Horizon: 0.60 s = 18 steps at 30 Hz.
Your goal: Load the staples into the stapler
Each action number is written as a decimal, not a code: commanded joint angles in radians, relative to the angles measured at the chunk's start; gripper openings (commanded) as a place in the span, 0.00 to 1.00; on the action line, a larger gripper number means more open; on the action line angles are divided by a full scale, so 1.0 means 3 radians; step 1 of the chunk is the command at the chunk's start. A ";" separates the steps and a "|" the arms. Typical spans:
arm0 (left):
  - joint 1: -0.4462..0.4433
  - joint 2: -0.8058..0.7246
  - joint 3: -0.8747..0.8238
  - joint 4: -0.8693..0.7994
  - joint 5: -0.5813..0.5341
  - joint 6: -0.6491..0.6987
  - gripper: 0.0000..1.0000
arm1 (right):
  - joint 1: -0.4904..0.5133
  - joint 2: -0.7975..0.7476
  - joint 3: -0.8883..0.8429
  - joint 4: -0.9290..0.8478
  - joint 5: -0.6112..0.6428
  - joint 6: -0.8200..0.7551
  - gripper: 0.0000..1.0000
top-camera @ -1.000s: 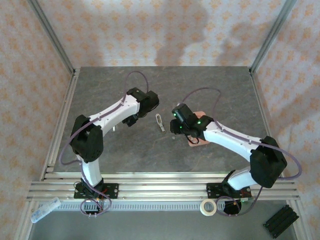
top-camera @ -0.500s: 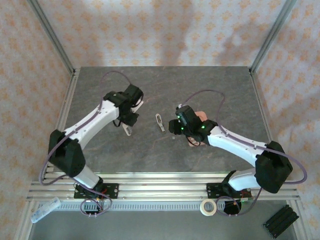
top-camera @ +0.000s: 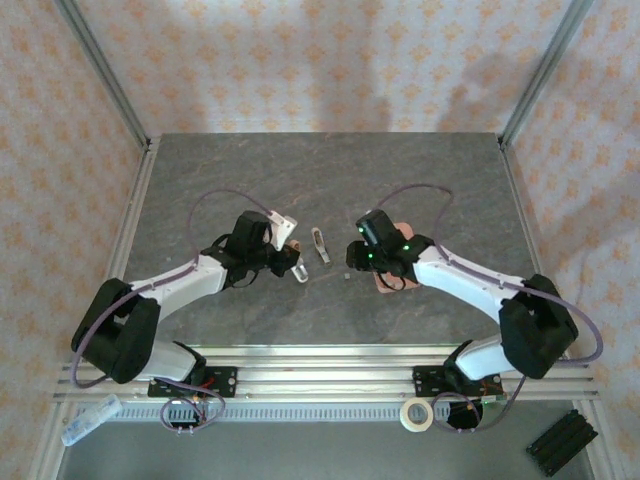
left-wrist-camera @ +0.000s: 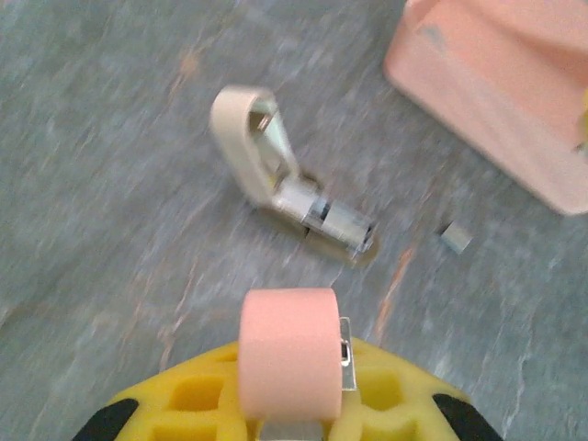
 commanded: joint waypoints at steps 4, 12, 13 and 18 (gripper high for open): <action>-0.0010 0.0204 -0.0343 0.1395 0.0439 -0.0026 0.05 | -0.0004 0.0275 0.0284 -0.0403 -0.0075 -0.0079 0.37; -0.0010 0.0354 -0.0563 0.1760 0.0371 -0.0083 0.06 | -0.0008 0.0759 0.0646 -0.0833 -0.0103 -0.0219 0.38; -0.0012 0.0357 -0.0599 0.1793 0.0347 -0.0094 0.07 | -0.0009 0.0789 0.0666 -0.0846 -0.0120 -0.0220 0.38; -0.0011 0.0378 -0.0700 0.1850 0.0310 -0.0132 0.08 | 0.0014 0.1023 0.0827 -0.0958 -0.0235 -0.0259 0.38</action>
